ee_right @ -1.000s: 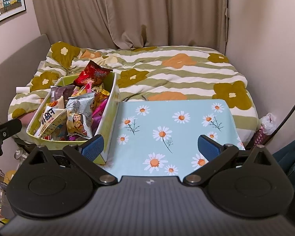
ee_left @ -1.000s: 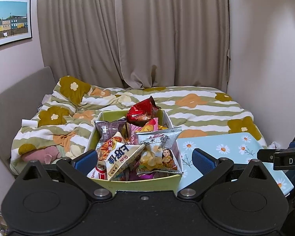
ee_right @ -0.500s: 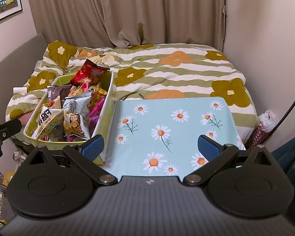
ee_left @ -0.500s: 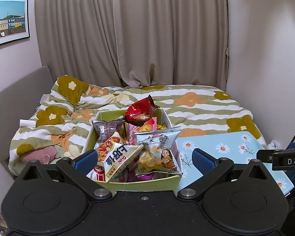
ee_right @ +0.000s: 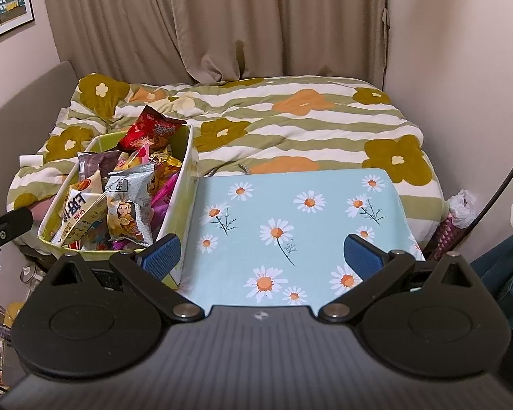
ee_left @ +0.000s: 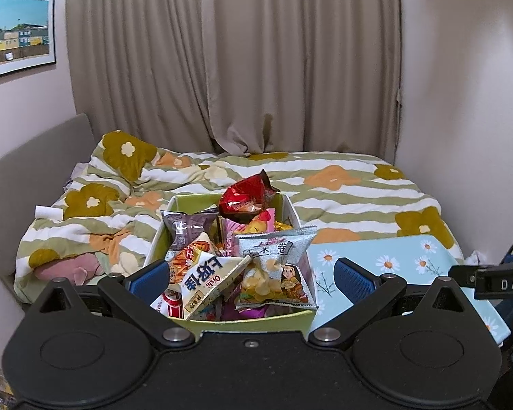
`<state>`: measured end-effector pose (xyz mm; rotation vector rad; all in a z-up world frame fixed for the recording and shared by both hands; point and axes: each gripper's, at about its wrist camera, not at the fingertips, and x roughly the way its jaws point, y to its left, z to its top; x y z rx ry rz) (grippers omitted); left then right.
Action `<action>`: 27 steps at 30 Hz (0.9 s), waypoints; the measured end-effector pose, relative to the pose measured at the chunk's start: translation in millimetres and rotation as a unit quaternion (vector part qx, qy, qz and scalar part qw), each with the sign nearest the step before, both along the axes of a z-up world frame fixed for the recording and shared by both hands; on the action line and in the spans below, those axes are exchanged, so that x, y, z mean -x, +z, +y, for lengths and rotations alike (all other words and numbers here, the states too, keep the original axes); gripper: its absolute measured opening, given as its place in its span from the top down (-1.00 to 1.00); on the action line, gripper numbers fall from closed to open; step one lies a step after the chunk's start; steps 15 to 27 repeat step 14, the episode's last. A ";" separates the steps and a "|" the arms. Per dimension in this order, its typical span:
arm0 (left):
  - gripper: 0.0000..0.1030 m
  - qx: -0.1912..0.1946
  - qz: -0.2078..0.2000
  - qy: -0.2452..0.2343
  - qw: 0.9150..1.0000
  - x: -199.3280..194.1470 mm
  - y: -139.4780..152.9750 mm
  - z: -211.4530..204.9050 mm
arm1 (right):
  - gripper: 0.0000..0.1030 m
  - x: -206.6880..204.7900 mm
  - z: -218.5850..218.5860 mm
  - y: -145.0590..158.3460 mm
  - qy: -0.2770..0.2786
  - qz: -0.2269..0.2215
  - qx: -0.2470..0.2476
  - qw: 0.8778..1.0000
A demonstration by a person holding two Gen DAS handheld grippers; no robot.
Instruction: Organize snacks
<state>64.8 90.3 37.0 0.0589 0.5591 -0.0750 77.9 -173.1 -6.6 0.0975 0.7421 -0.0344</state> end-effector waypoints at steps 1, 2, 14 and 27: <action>-1.00 0.002 -0.003 0.002 1.000 0.0 0.4 0.6 | -1.00 -0.2 0.6 -0.3 -0.001 0.000 0.000 1.000; -1.00 0.003 -0.006 0.004 1.000 1.3 0.8 1.0 | -1.00 -0.3 0.6 -0.4 -0.001 0.000 -0.001 1.000; -1.00 -0.004 -0.017 0.001 1.000 6.6 3.9 -3.0 | -1.00 0.7 0.7 -0.9 -0.002 -0.001 -0.002 1.000; -1.00 -0.004 -0.017 0.001 1.000 6.6 3.9 -3.0 | -1.00 0.7 0.7 -0.9 -0.002 -0.001 -0.002 1.000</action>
